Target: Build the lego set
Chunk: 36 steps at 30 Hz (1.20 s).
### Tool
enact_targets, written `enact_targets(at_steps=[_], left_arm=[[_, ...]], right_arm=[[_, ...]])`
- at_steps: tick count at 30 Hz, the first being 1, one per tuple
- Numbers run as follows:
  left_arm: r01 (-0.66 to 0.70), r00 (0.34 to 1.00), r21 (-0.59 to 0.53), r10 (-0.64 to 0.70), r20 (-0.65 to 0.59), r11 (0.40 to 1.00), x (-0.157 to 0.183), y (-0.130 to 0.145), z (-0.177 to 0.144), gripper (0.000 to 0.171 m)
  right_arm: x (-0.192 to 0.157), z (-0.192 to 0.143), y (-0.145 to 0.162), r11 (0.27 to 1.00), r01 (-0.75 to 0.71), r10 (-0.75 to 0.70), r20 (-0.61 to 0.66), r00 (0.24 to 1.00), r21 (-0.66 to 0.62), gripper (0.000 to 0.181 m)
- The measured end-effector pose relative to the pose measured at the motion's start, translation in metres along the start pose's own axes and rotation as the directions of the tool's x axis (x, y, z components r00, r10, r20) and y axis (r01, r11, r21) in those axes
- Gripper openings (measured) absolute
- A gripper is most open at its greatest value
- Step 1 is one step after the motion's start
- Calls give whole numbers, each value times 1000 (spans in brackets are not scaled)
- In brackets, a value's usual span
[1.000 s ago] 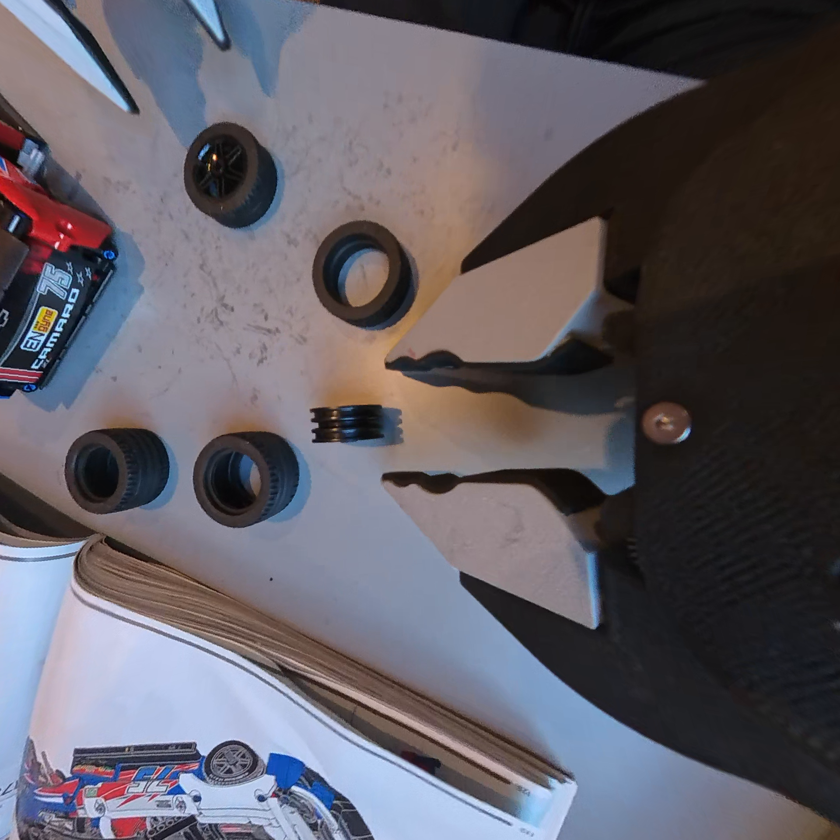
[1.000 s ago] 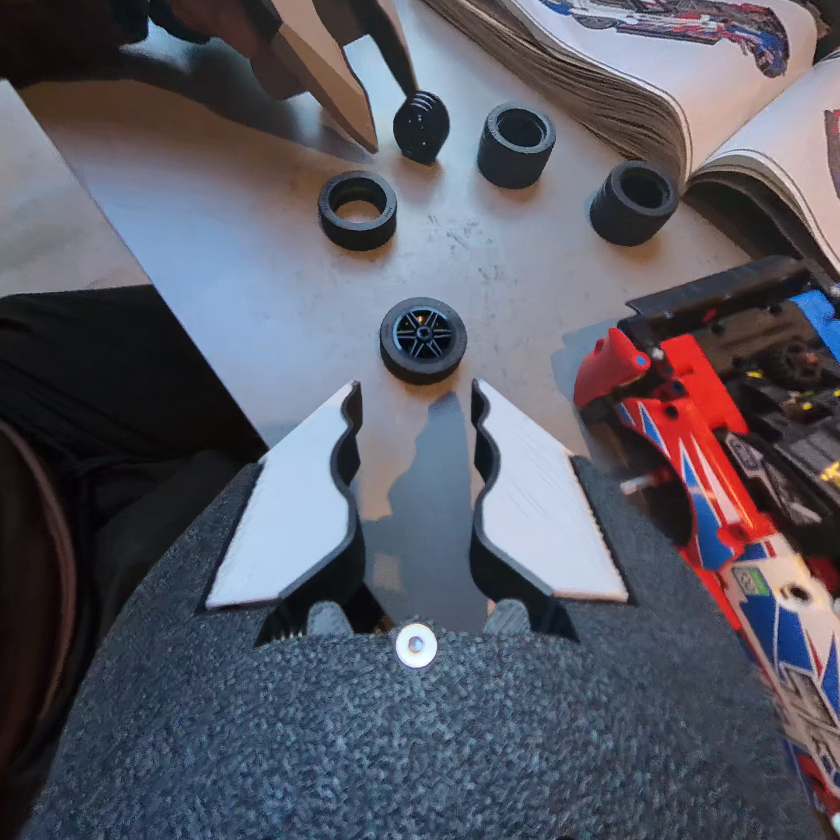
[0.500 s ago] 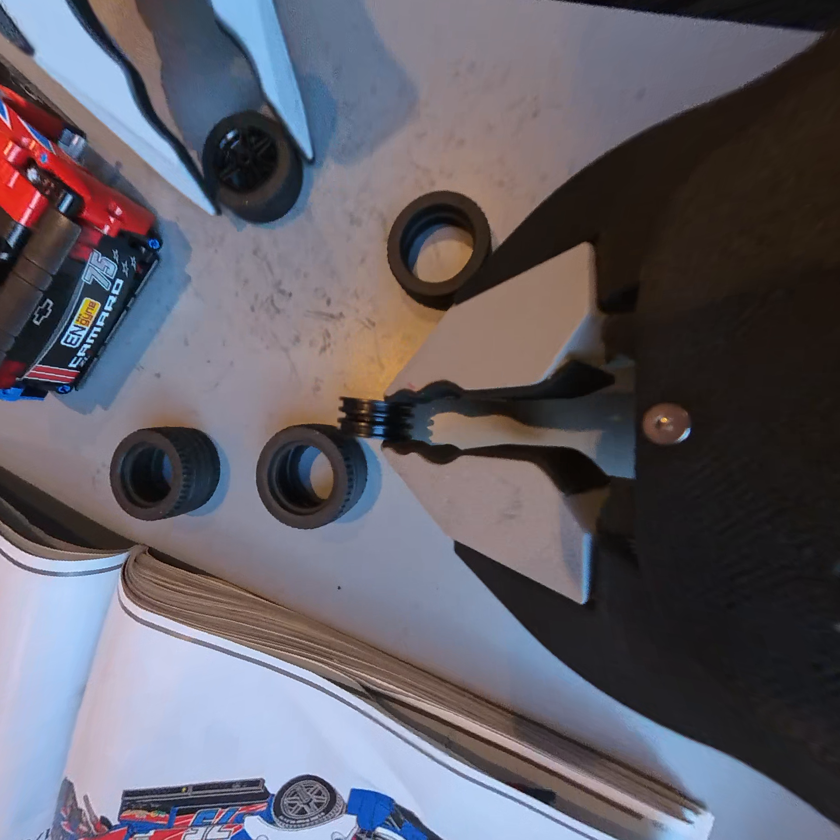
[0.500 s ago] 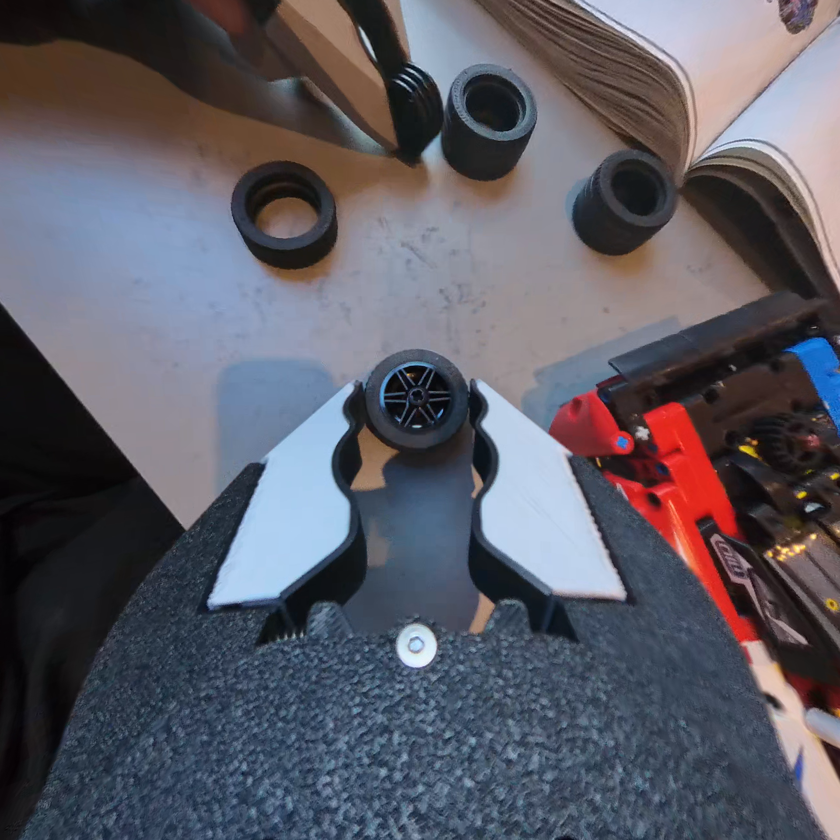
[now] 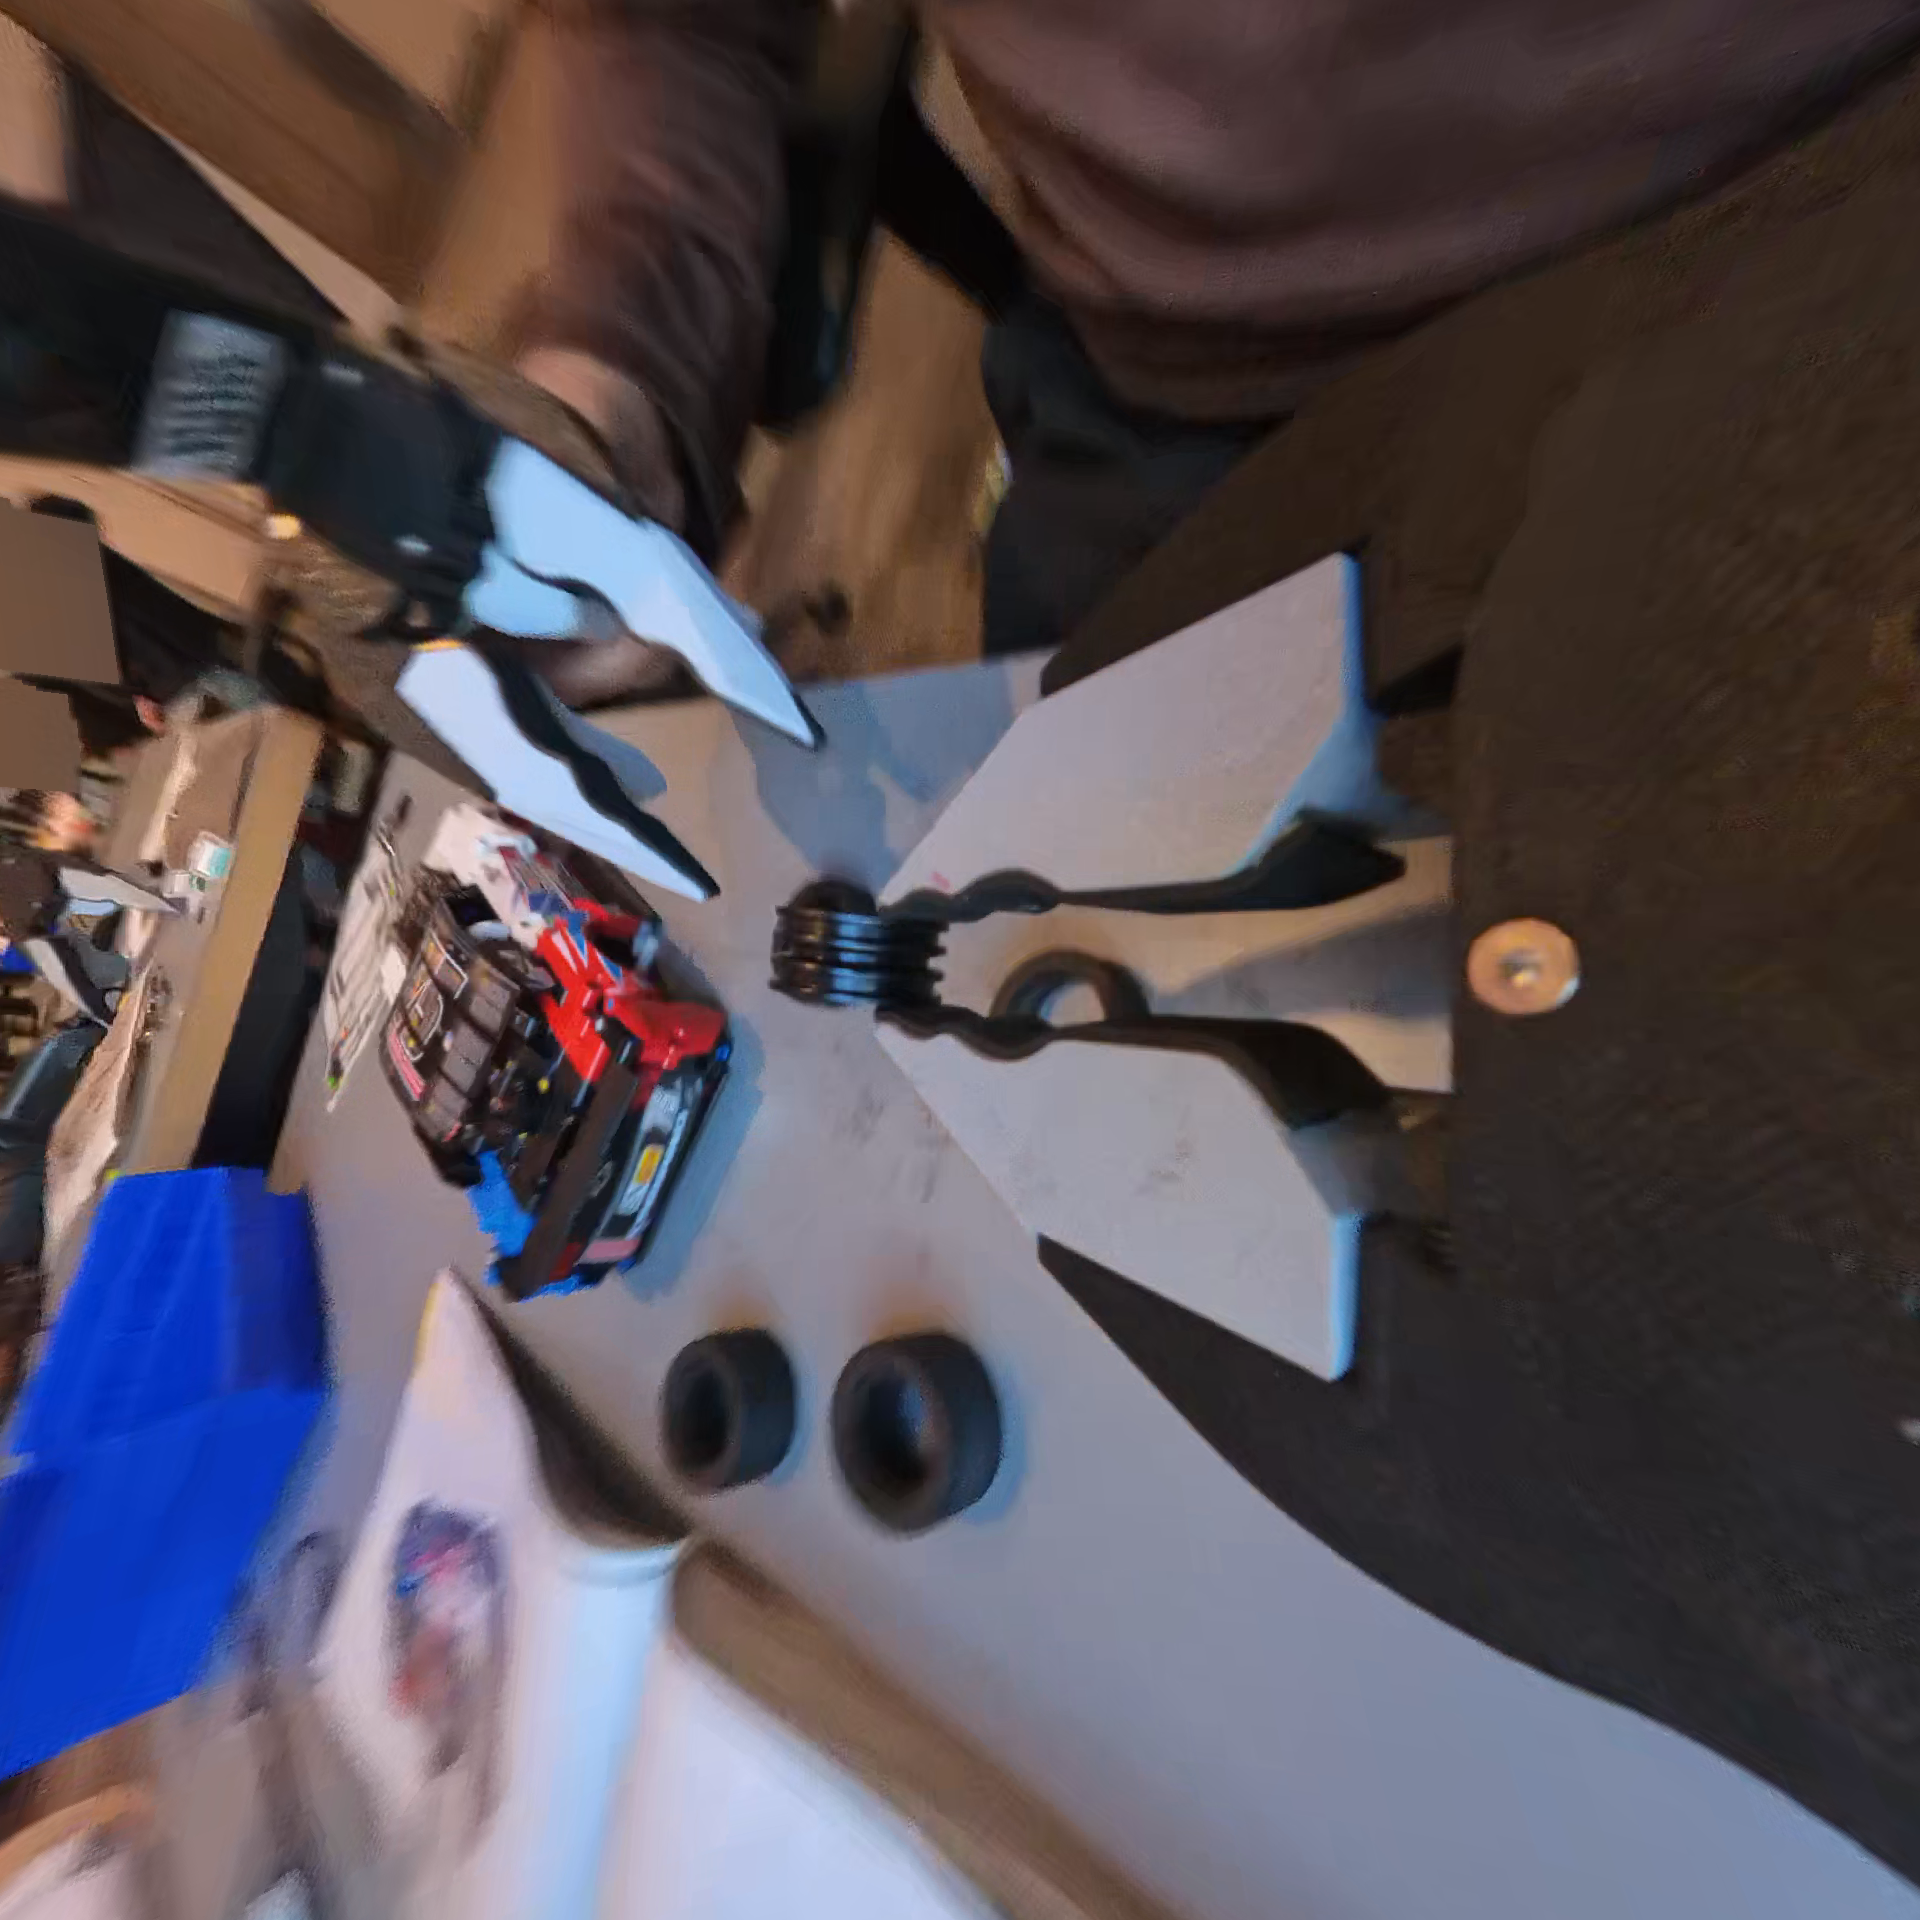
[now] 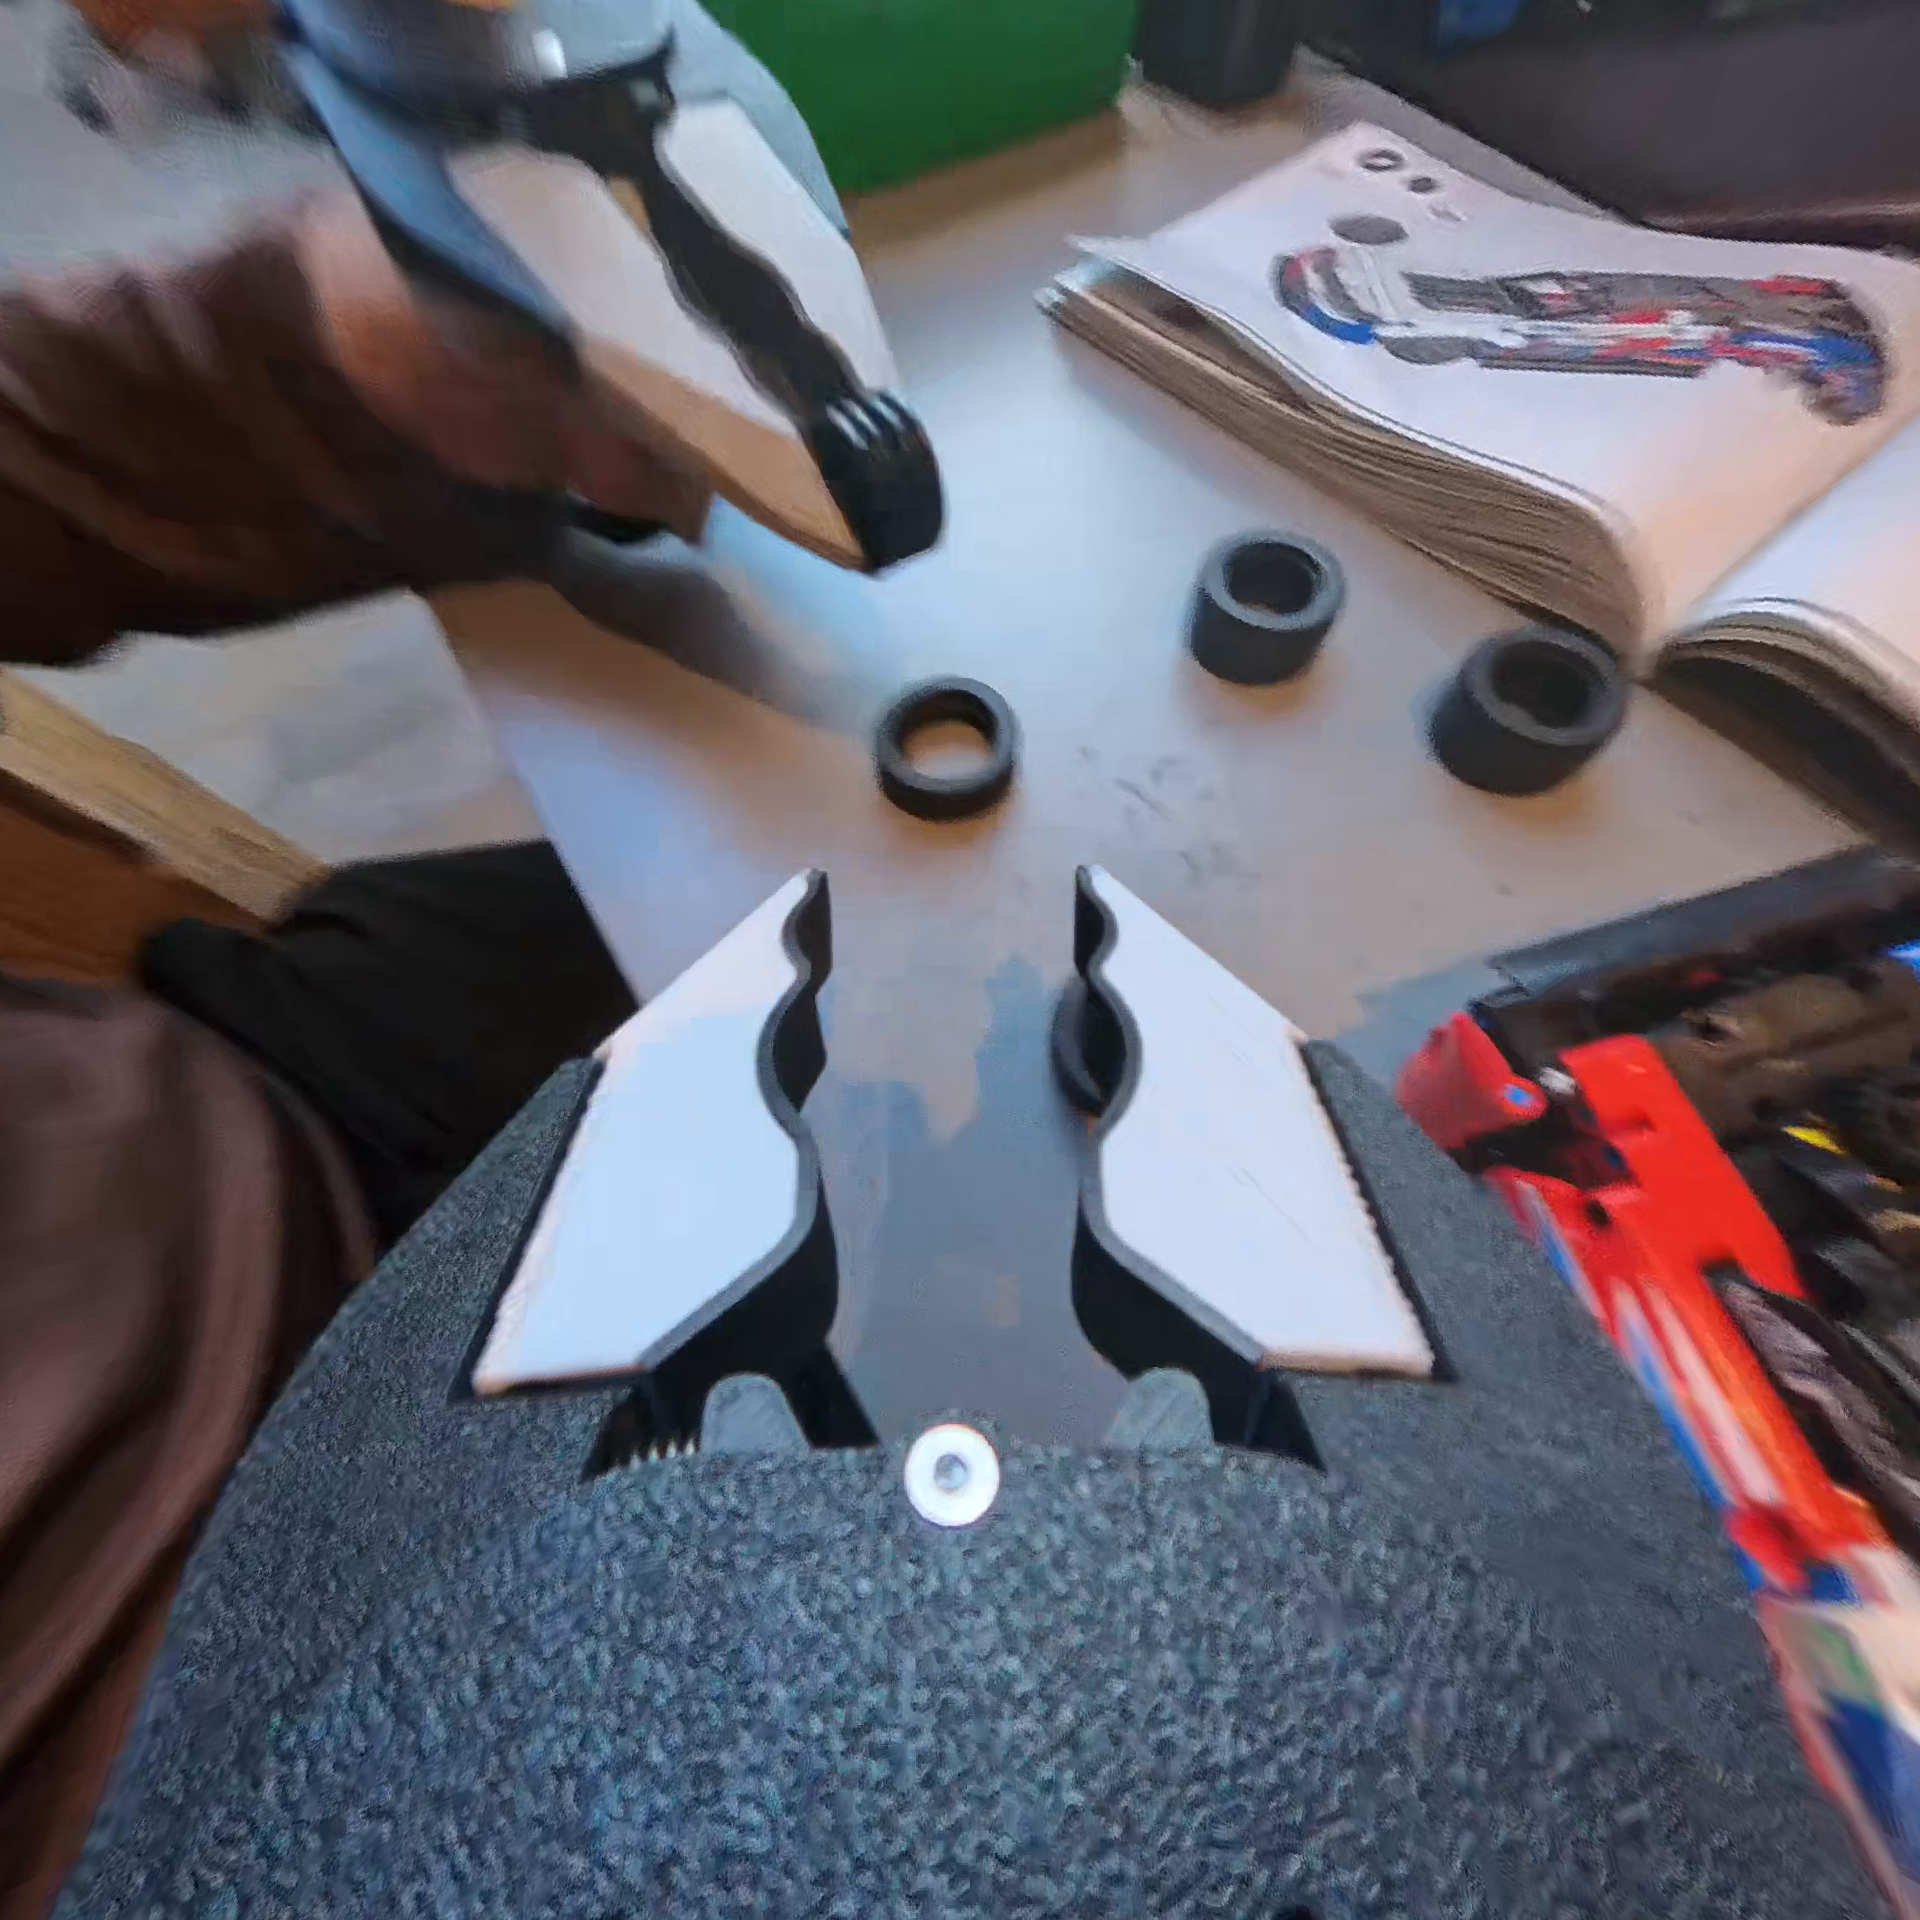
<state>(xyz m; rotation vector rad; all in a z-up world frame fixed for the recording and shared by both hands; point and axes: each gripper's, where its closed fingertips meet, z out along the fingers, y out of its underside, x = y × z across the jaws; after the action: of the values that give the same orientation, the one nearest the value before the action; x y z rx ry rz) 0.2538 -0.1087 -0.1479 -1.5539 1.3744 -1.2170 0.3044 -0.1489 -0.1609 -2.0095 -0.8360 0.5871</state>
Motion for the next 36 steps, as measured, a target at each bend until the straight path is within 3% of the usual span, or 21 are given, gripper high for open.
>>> enact_targets(at_steps=[1, 2, 3, 5, 7, 8, 10, 14, 16, 21, 24, 26, 29, 31, 34, 36], left_arm=[[-157, 984, -15, 158, 80, 987, 0, -1, 1, 12], [-333, 928, -41, 335, 164, 942, 2, -3, 1, 12], [-511, 823, -77, 513, 245, 856, 7, -9, 0, 11], [-794, 476, -203, 795, 376, 572, 22, -23, -3, 12], [-871, 139, -393, 916, 377, 294, 33, -25, 1, 13], [-876, 26, -443, 936, 352, 191, 39, -24, 6, 13], [-885, -101, -462, 943, 317, 61, 54, -20, 14, 12], [-892, -156, -452, 940, 302, -3, 65, -15, 22, 12], [-902, -143, -432, 945, 295, -2, 72, -10, 28, 13], [-912, -41, -400, 953, 302, 88, 76, 2, 33, 12], [-892, 158, -373, 948, 276, 257, 68, 16, 33, 15], [-832, 339, -353, 896, 287, 428, 56, 22, 24, 19], [-639, 607, -338, 723, 329, 691, 23, 27, 3, 26], [-481, 744, -318, 573, 344, 817, 0, 30, -7, 38], [-264, 895, -306, 350, 276, 915, -14, 40, 0, 45], [-169, 938, -316, 251, 239, 934, -17, 46, 9, 57]], right_arm=[[-10, -1, -3, 999, -47, 45, 78, 996, 23, 45], [-20, -3, -6, 995, -93, 86, 162, 983, 36, 44], [-28, -6, -8, 990, -135, 121, 237, 964, 45, 45], [-36, -12, -13, 978, -196, 163, 311, 936, 77, 48], [-39, -16, -19, 971, -208, 160, 333, 929, 114, 48], [-39, -17, -22, 973, -192, 142, 324, 935, 128, 48], [-41, -17, -27, 982, -115, 69, 281, 957, 153, 48], [-51, -9, -22, 992, 40, -64, 210, 976, 117, 44], [-57, -7, -15, 993, 84, -100, 208, 973, 86, 30], [-58, -3, -3, 996, 74, -84, 210, 974, 58, 30], [-46, 3, 10, 998, 59, -60, 174, 983, 10, 30], [-34, 4, 24, 997, 67, -62, 121, 991, -38, 30], [-19, 4, 41, 993, 84, -79, 55, 995, -87, 30], [-13, 5, 50, 988, 92, -89, 33, 996, -120, 30], [-10, 7, 57, 985, 92, -89, 26, 996, -144, 30], [-7, 7, 59, 983, 98, -97, 14, 995, -155, 30]])
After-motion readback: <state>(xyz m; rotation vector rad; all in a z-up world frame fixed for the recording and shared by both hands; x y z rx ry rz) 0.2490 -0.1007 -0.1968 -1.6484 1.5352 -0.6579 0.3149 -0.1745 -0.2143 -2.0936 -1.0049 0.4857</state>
